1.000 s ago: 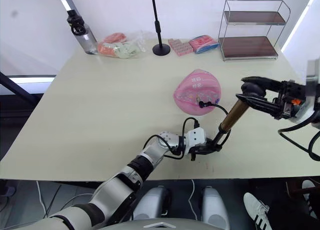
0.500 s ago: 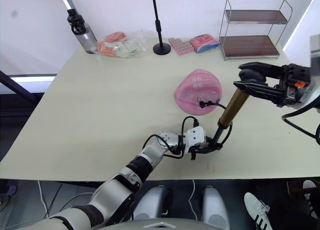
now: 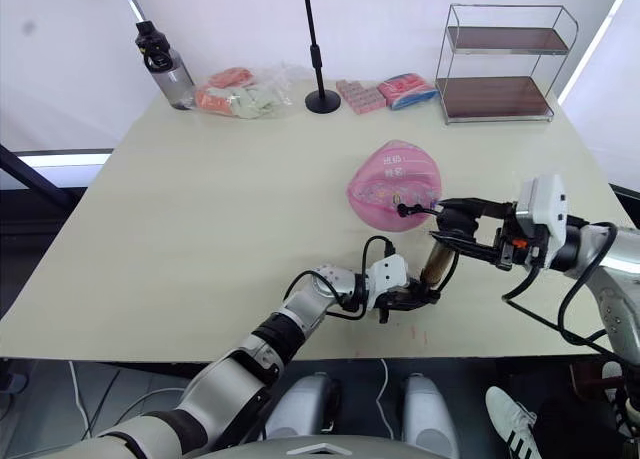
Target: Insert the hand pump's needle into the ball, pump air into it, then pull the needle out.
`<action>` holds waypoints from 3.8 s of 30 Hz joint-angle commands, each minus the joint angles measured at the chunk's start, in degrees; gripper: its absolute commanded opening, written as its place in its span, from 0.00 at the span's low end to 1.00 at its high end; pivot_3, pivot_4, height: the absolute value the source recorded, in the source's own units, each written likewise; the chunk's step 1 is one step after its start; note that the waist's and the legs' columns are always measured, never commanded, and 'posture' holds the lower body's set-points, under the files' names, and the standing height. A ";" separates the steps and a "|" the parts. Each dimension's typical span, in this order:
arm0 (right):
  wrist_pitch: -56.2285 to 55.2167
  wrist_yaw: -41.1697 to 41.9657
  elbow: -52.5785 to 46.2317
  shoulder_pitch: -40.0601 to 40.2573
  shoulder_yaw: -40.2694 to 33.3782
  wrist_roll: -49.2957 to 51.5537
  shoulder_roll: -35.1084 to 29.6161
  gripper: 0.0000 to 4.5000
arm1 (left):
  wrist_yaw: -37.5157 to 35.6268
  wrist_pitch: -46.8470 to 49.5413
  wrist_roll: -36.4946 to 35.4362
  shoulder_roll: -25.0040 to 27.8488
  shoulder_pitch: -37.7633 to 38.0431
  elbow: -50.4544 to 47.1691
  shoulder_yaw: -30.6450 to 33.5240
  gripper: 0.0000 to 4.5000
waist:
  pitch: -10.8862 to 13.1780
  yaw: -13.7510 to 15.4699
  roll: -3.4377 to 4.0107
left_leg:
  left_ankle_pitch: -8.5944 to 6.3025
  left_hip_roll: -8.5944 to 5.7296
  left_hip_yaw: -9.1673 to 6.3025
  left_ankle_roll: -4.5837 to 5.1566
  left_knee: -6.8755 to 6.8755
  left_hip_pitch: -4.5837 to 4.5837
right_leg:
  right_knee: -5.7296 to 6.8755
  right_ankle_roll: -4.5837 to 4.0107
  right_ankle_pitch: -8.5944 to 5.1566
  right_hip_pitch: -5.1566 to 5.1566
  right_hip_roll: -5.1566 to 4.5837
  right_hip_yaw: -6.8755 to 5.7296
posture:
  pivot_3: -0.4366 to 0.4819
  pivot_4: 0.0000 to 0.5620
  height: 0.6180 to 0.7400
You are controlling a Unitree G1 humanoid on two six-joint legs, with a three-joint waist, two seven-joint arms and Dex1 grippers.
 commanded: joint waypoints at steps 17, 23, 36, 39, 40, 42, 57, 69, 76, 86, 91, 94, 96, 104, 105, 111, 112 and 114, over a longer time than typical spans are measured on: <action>-2.71 1.08 -0.22 -3.00 -5.19 5.69 -3.35 0.37 | -1.08 -0.19 2.66 -0.80 0.66 5.52 -1.86 0.25 | 0.07 0.16 0.35 | 0.00 -0.03 0.00 0.00 -0.02 0.15 | -0.13 0.03 0.01 0.26 -0.16 -0.02 | 0.48 0.27 1.00; 7.73 -0.35 -3.62 -8.21 -12.49 15.74 -9.07 0.37 | -1.25 -0.69 2.90 -0.71 0.47 6.10 -1.92 0.25 | 0.12 0.15 0.42 | 0.00 -0.06 -0.14 0.00 -0.02 -0.12 | -0.35 0.03 0.02 0.18 -0.25 -0.22 | 0.48 0.27 1.00; 19.64 -0.56 -0.20 -21.00 -17.92 23.47 -15.76 0.37 | -1.33 -1.25 2.99 -1.04 0.35 6.88 -1.89 0.25 | 0.33 0.13 0.72 | -0.07 -0.08 -0.11 0.11 -0.04 -0.37 | -0.57 0.04 0.04 0.06 -0.37 -0.32 | 0.48 0.27 1.00; 21.22 0.26 -1.70 -18.13 -16.95 23.16 -14.54 0.37 | -1.22 -1.22 2.97 -1.15 0.39 6.92 -1.86 0.25 | 0.34 0.14 0.74 | -0.07 -0.07 -0.10 0.12 -0.06 -0.50 | -0.56 0.04 0.04 -0.10 -0.35 -0.32 | 0.48 0.27 1.00; 21.34 0.52 -2.39 -16.34 -16.33 22.66 -13.74 0.37 | -1.18 -1.19 2.96 -1.18 0.40 6.93 -1.85 0.25 | 0.34 0.14 0.74 | -0.07 -0.07 -0.10 0.12 -0.08 -0.50 | -0.56 0.04 0.04 -0.11 -0.35 -0.33 | 0.48 0.27 1.00; 21.40 0.14 -3.16 -13.63 -15.33 22.02 -11.67 0.37 | -1.16 -1.16 2.94 -1.18 0.42 6.90 -1.83 0.25 | 0.32 0.17 0.72 | -0.08 -0.07 -0.11 0.13 -0.10 -0.47 | -0.56 0.04 0.04 -0.08 -0.34 -0.34 | 0.48 0.27 1.00; 9.29 3.94 0.41 3.37 -2.57 7.20 0.24 0.37 | -1.12 -0.87 3.09 -0.96 0.66 6.50 -1.62 0.25 | -0.44 -0.04 0.06 | -0.11 0.09 -0.19 0.18 -0.10 0.11 | -0.57 0.02 0.01 0.48 -0.12 -0.40 | 0.48 0.27 1.00; 1.62 2.85 5.14 7.60 2.77 -1.06 5.45 0.37 | -1.12 -0.67 3.12 -1.03 0.67 6.25 -1.60 0.25 | -0.68 0.04 0.08 | -0.12 0.08 -0.22 0.17 -0.10 0.13 | -0.57 0.01 0.01 0.50 -0.10 -0.40 | 0.48 0.27 1.00; 5.17 2.01 0.77 3.92 -2.44 4.02 2.91 0.37 | -1.05 -0.78 3.16 -1.27 0.24 6.83 -1.45 0.25 | -0.61 0.07 0.20 | -0.12 0.07 -0.23 0.17 -0.10 0.05 | -0.60 0.01 0.01 0.45 -0.13 -0.41 | 0.48 0.27 1.00; 15.31 0.26 -3.75 -7.28 -11.78 14.63 -5.07 0.37 | -1.32 -1.06 3.16 -1.34 -0.32 7.68 -1.18 0.25 | -0.25 0.09 0.69 | -0.12 -0.06 -0.23 0.17 -0.07 -0.13 | -0.61 0.04 0.02 0.33 -0.28 -0.48 | 0.48 0.27 1.00; 18.60 -0.86 -3.48 -12.03 -15.57 18.62 -8.30 0.37 | -1.46 -1.28 3.21 -1.21 -0.47 7.95 -1.20 0.25 | -0.22 0.08 0.68 | -0.12 -0.06 -0.22 0.17 -0.06 -0.15 | -0.63 0.04 0.03 0.33 -0.30 -0.49 | 0.48 0.27 1.00; 21.49 -3.23 -2.56 -16.41 -18.37 23.36 -9.62 0.37 | -1.56 -1.38 3.26 -1.14 -0.53 8.04 -1.25 0.25 | -0.18 0.06 0.73 | -0.12 -0.06 -0.22 0.17 -0.05 -0.15 | -0.63 0.04 0.03 0.33 -0.30 -0.48 | 0.48 0.27 1.00; 23.09 -3.89 -2.31 -17.89 -19.16 25.14 -10.29 0.37 | -1.61 -1.47 3.28 -1.11 -0.63 8.21 -1.24 0.25 | -0.14 0.08 0.73 | -0.11 -0.06 -0.20 0.18 -0.04 -0.15 | -0.62 0.04 0.03 0.32 -0.32 -0.46 | 0.48 0.27 1.00; 23.73 -2.92 -4.06 -15.66 -18.07 23.05 -11.22 0.37 | -1.66 -1.40 3.37 -1.23 -1.06 8.57 -1.22 0.25 | -0.01 0.09 0.86 | -0.12 -0.07 -0.17 0.19 -0.07 -0.35 | -0.62 0.04 0.03 0.13 -0.35 -0.45 | 0.48 0.27 1.00; 22.75 -2.00 -4.80 -13.37 -16.49 20.78 -11.08 0.37 | -1.70 -1.35 3.36 -1.24 -1.05 8.57 -1.22 0.25 | -0.02 0.12 0.86 | -0.12 -0.07 -0.17 0.19 -0.08 -0.35 | -0.62 0.04 0.03 0.13 -0.35 -0.45 | 0.48 0.27 1.00; 15.66 -0.99 -5.07 -1.78 -8.66 11.80 -4.71 0.37 | -1.83 -1.24 3.34 -1.33 -1.03 8.38 -1.29 0.25 | -0.14 0.09 0.64 | -0.14 -0.06 -0.20 0.21 -0.06 -0.16 | -0.63 0.05 0.03 0.32 -0.32 -0.50 | 0.48 0.27 1.00; 13.62 -1.06 -4.12 0.31 -6.92 9.54 -3.08 0.37 | -1.76 -1.21 3.33 -1.34 -0.96 8.30 -1.27 0.25 | -0.27 -0.10 0.60 | -0.13 -0.06 -0.21 0.21 -0.05 -0.11 | -0.63 0.06 0.02 0.36 -0.31 -0.50 | 0.48 0.27 1.00; 9.18 -1.94 -0.73 3.41 -3.76 5.13 0.77 0.37 | -1.61 -0.94 3.29 -1.35 -0.67 8.00 -1.12 0.25 | -0.40 -0.01 0.35 | -0.13 -0.02 -0.21 0.21 -0.04 0.03 | -0.60 0.05 0.03 0.43 -0.26 -0.49 | 0.48 0.27 1.00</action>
